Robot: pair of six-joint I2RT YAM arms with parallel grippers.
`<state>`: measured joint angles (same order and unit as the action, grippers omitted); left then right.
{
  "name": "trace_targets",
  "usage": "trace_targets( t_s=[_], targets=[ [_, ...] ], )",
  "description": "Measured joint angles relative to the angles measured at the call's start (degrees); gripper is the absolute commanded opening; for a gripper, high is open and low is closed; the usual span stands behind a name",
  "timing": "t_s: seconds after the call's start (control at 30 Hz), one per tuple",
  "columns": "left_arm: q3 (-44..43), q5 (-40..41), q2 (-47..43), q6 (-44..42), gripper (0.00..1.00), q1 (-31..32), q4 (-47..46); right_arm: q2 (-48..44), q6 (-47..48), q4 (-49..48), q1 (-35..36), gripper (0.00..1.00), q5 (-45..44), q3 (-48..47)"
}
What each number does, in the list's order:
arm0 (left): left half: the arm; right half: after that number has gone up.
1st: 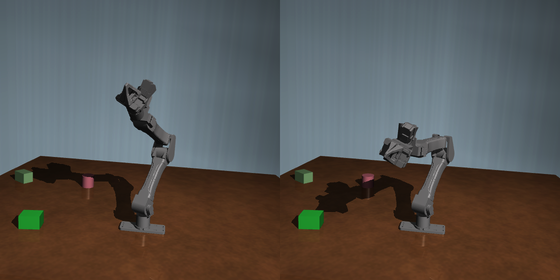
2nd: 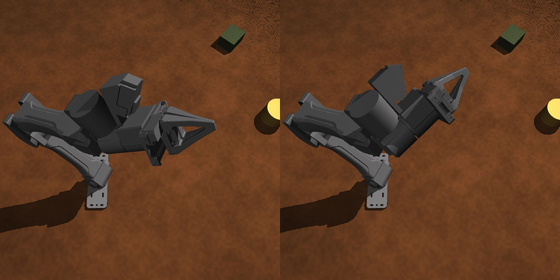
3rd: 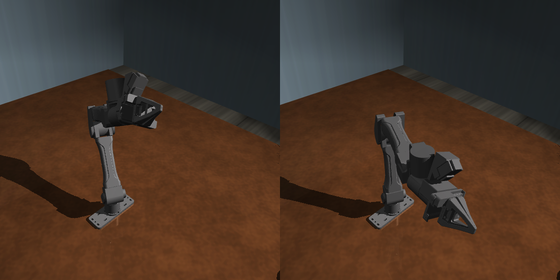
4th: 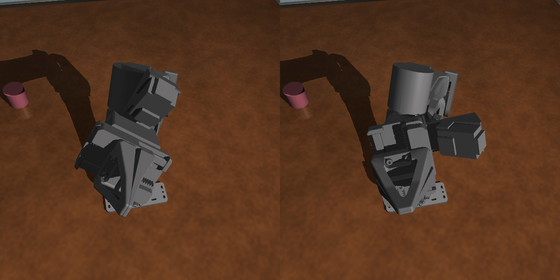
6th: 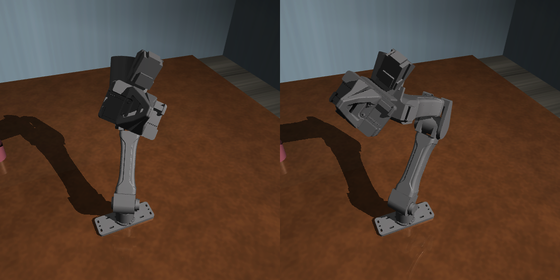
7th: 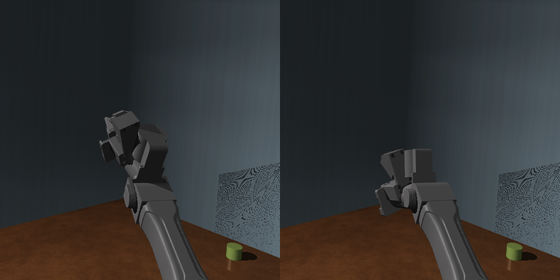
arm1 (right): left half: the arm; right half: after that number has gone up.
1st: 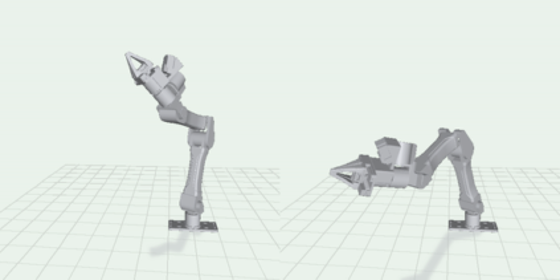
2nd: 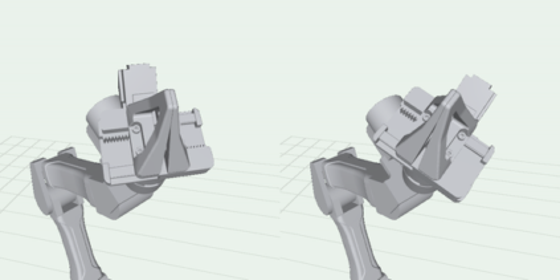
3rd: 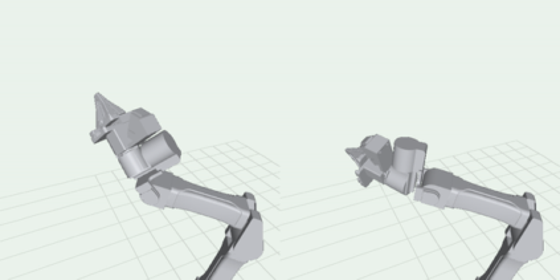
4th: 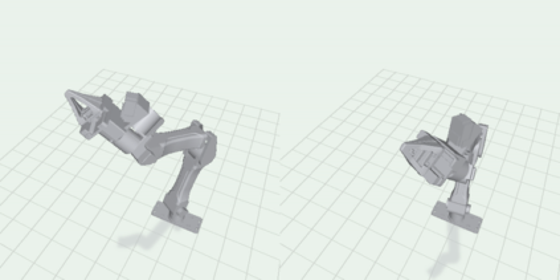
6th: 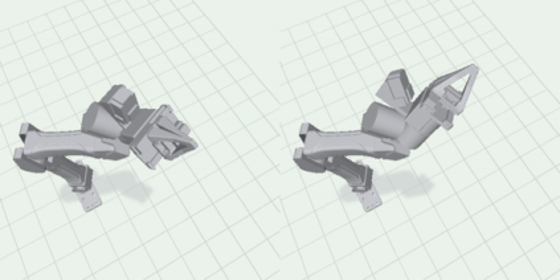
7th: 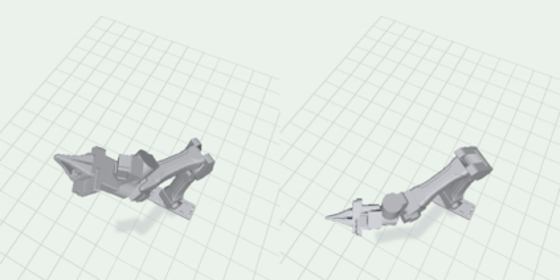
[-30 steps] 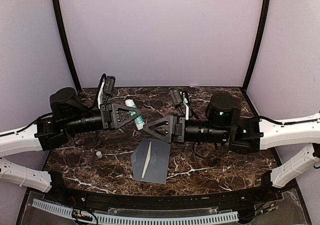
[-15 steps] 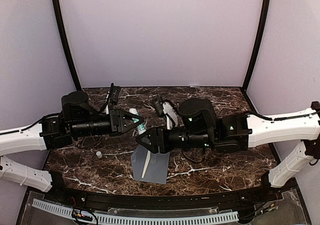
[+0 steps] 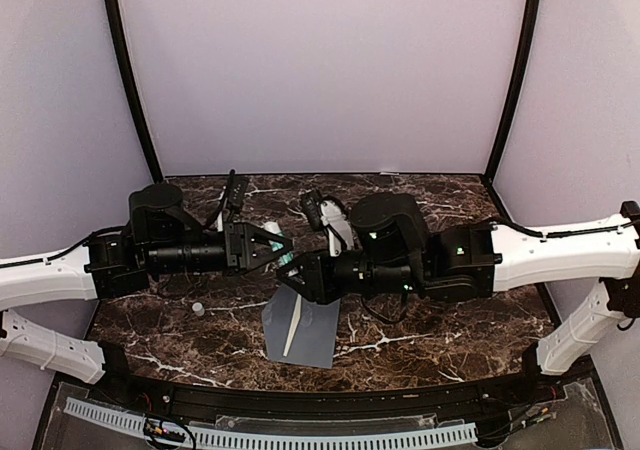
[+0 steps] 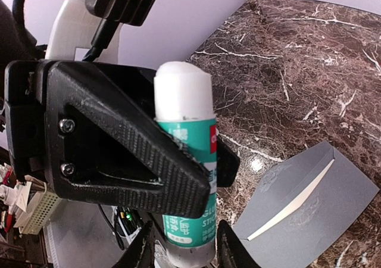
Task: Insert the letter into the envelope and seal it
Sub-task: Unscrew the solid glue.
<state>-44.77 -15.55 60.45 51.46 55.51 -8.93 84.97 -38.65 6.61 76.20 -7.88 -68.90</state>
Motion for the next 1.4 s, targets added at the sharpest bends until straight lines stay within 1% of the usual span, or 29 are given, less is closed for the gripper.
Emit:
trace_targets(
  t_s=[0.27,0.43,0.6,0.73,0.97,1.1,1.17,1.2,1.23,1.33,1.4],
  targets=[
    [-0.2,-0.6,0.3,0.0,0.0,0.0,-0.1,0.0,0.0,-0.1,-0.1,0.13,0.3,0.2],
    [-0.2,-1.8,0.3,-0.7,0.0,0.0,-0.5,-1.6,-1.9,-4.5,-1.4,0.1,4.0,3.6],
    [0.1,-4.1,0.2,-2.3,0.0,0.0,-4.4,-4.6,-5.9,-12.7,-4.0,0.09,12.7,8.6],
    [1.3,-7.1,-0.8,-3.0,0.0,0.0,-9.1,-5.6,-9.6,-18.6,-5.5,0.08,18.9,10.6],
    [2.7,-12.6,-1.4,-3.1,0.0,-0.5,-16.6,-6.2,-16.6,-32.0,-7.1,0.08,26.8,15.3],
    [3.3,-15.3,-1.4,-3.0,0.0,-0.6,-20.5,-5.9,-19.8,-37.0,-7.5,0.08,30.0,16.4],
    [3.7,-16.5,-1.6,-2.9,0.0,-0.7,-22.5,-5.7,-21.1,-39.6,-7.5,0.1,31.2,16.8],
    [3.7,-16.9,-1.6,-2.8,0.0,-0.7,-23.1,-5.6,-21.6,-40.3,-7.6,0.13,31.5,16.9],
    [3.8,-17.0,-1.6,-2.8,0.0,-0.7,-23.7,-5.6,-21.9,-41.2,-7.6,0.17,31.7,17.0],
    [3.9,-16.5,-1.8,-2.9,0.0,-0.6,-24.2,-5.6,-21.6,-41.6,-7.6,0.36,31.2,17.1],
    [4.0,-15.1,-2.1,-3.8,0.0,-0.6,-23.1,-5.7,-21.0,-39.5,-7.5,0.47,29.6,16.7]
  ],
)
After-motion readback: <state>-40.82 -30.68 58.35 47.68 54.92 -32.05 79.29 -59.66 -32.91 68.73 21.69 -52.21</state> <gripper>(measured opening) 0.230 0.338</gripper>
